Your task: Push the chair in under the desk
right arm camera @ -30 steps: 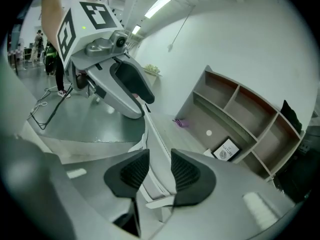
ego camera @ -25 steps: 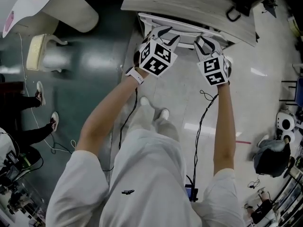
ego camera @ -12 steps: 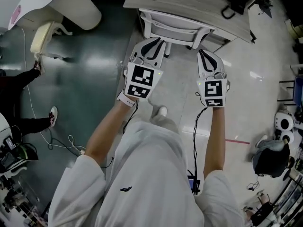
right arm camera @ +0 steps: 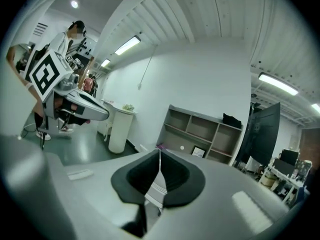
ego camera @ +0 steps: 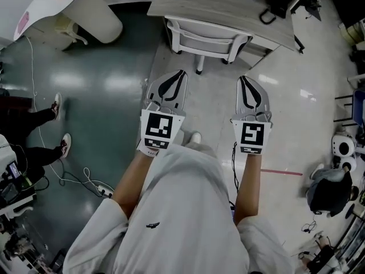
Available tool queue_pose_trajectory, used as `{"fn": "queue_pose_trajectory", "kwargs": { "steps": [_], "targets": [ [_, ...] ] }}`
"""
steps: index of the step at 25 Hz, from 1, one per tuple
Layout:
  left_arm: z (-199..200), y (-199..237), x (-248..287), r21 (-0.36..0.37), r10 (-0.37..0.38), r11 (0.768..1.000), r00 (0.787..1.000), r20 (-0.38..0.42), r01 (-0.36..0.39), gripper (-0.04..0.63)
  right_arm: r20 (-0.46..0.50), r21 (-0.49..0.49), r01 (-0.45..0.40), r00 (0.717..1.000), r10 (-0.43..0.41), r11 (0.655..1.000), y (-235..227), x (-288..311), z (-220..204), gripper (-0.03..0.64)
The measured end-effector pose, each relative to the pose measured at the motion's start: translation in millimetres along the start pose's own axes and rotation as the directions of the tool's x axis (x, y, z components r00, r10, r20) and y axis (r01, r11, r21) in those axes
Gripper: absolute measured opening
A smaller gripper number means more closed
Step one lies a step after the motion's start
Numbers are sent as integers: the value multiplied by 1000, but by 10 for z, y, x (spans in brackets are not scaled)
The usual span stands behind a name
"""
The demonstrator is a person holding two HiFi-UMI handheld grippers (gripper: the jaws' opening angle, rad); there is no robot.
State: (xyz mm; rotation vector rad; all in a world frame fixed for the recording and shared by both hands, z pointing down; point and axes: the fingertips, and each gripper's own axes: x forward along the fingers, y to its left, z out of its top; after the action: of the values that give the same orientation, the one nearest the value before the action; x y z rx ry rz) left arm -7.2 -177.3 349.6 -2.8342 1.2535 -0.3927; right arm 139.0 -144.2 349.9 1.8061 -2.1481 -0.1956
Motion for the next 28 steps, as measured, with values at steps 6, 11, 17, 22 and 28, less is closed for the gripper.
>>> {"fn": "queue_pose_trajectory", "kwargs": {
  "steps": [6, 11, 17, 22, 28],
  "targets": [
    [18, -54, -256, -61, -12, 998, 1000, 25, 13, 14, 36, 85, 17, 999, -20, 996, 65, -324, 137, 20],
    [-73, -123, -386, -54, -32, 998, 999, 16, 32, 8, 39, 75, 37, 998, -40, 996, 130, -534, 143, 18],
    [-122, -157, -604, -99, -27, 995, 1000, 16, 29, 8, 39, 97, 36, 998, -40, 995, 226, -690, 39, 17],
    [-151, -158, -718, -116, -19, 993, 1000, 23, 22, 8, 58, 111, 37, 997, -44, 993, 337, -723, 34, 16],
    [-140, -242, -770, -90, -40, 995, 998, 39, 43, 8, 69, 132, 49, 996, -59, 990, 390, -777, 41, 12]
  ]
}}
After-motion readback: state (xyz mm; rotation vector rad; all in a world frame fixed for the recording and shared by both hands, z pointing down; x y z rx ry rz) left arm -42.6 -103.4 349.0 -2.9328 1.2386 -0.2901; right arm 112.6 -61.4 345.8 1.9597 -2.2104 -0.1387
